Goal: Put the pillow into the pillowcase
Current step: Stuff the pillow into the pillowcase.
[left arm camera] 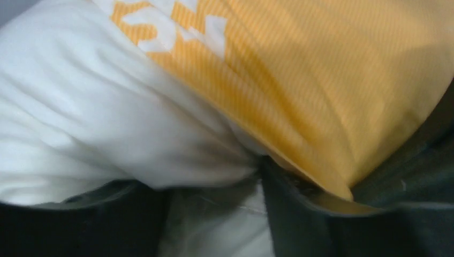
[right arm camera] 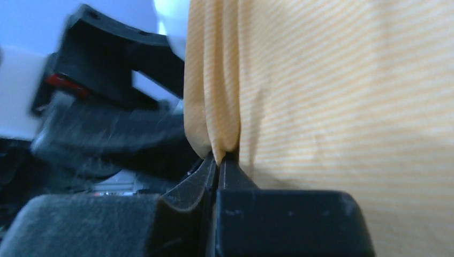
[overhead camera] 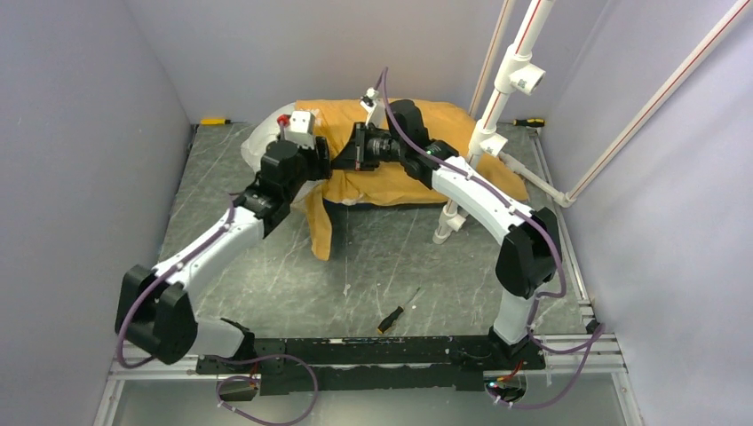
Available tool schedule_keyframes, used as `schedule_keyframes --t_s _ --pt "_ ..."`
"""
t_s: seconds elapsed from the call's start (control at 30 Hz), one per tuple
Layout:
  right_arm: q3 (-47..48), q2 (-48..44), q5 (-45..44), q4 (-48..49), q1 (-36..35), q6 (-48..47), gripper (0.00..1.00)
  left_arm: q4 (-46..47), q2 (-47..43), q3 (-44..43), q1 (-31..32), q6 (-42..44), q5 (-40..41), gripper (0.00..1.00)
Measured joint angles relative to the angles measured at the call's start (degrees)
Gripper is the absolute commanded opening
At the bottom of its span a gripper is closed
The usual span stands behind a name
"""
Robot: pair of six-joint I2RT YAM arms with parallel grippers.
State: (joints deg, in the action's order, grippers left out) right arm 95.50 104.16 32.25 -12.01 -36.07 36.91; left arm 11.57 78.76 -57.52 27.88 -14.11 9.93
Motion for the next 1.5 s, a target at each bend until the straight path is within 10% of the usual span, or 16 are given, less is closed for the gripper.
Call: schedule_keyframes --t_s 0.33,0.7,0.8,1.17,1.5 --pt "-0.09 3.54 -2.58 1.07 -0.13 0.44 0.0 -47.12 -6.75 -18.16 -0.59 -3.06 6.16 0.99" --pt "-0.11 4.83 -1.03 1.75 -0.68 0.79 0.0 -63.49 -5.86 -20.0 -30.34 -13.86 -8.83 0.99" --pt "-0.22 4.83 -0.63 2.01 -0.7 0.76 0.0 -60.35 -3.76 -18.71 -33.48 -15.34 -16.59 0.98" --pt "0.35 5.16 9.18 11.98 1.6 8.63 0.0 -17.66 11.78 -10.29 -27.34 -25.66 -47.12 0.03" --pt "17.88 16.63 19.98 22.62 7.41 24.17 0.0 11.67 17.7 -8.83 -14.78 -23.21 -39.67 0.0"
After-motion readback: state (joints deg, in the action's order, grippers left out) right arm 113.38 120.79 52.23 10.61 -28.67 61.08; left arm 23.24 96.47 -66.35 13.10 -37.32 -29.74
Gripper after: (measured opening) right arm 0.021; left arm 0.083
